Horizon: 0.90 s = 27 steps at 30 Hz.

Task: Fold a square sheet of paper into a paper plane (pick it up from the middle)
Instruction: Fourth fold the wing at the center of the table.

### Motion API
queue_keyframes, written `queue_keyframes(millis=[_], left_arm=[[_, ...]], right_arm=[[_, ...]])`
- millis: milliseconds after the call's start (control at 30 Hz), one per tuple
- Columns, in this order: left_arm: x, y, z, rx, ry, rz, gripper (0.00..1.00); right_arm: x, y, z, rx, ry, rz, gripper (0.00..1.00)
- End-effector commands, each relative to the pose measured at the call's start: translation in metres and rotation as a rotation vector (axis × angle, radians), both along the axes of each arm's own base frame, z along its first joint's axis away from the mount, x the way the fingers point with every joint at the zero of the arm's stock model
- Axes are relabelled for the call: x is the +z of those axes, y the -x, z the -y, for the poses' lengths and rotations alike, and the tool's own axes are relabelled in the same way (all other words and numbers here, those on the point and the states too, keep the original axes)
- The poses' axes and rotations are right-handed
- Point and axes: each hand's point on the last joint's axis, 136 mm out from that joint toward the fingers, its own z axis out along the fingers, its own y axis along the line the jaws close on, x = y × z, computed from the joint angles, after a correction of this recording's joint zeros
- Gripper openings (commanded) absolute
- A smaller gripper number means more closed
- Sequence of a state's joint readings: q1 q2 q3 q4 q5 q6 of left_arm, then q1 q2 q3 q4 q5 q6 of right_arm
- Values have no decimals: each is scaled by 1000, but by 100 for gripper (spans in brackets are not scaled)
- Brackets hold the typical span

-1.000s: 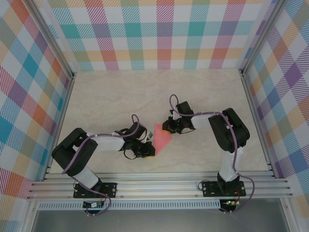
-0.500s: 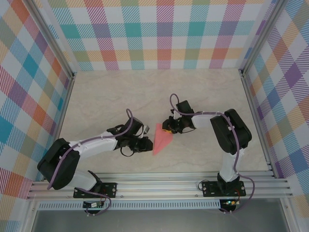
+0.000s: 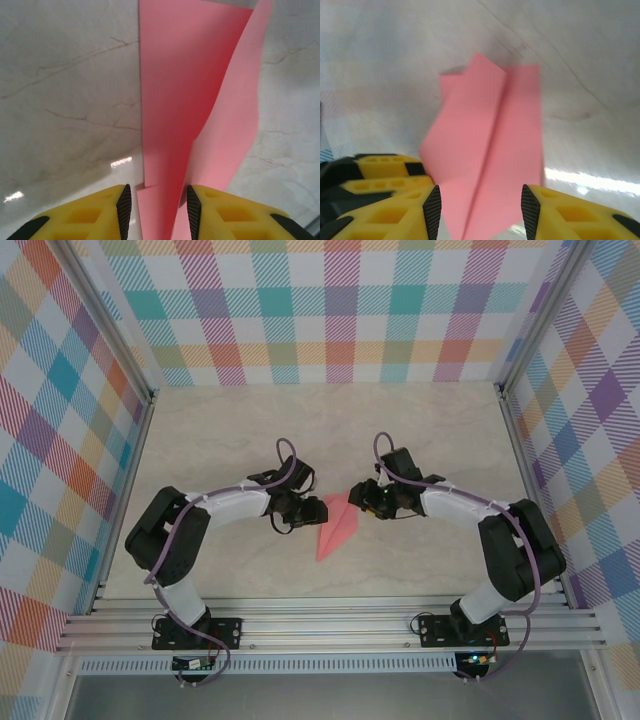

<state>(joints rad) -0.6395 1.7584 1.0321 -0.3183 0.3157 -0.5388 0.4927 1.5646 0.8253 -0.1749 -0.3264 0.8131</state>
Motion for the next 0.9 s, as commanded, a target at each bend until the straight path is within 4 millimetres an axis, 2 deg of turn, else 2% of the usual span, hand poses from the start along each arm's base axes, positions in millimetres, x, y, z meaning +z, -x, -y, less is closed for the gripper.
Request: queue_keyframes(millis=[0, 500, 867], left_arm=[[-4, -5, -5, -32, -58, 2, 36], [-16, -3, 1, -66, -56, -41, 34], [-24, 1, 0, -78, -66, -62, 32]], right_arm=[[-8, 14, -4, -21, -49, -80, 49], [-31, 22, -14, -6, -33, -170, 46], [-34, 21, -25, 11, -68, -177, 39]])
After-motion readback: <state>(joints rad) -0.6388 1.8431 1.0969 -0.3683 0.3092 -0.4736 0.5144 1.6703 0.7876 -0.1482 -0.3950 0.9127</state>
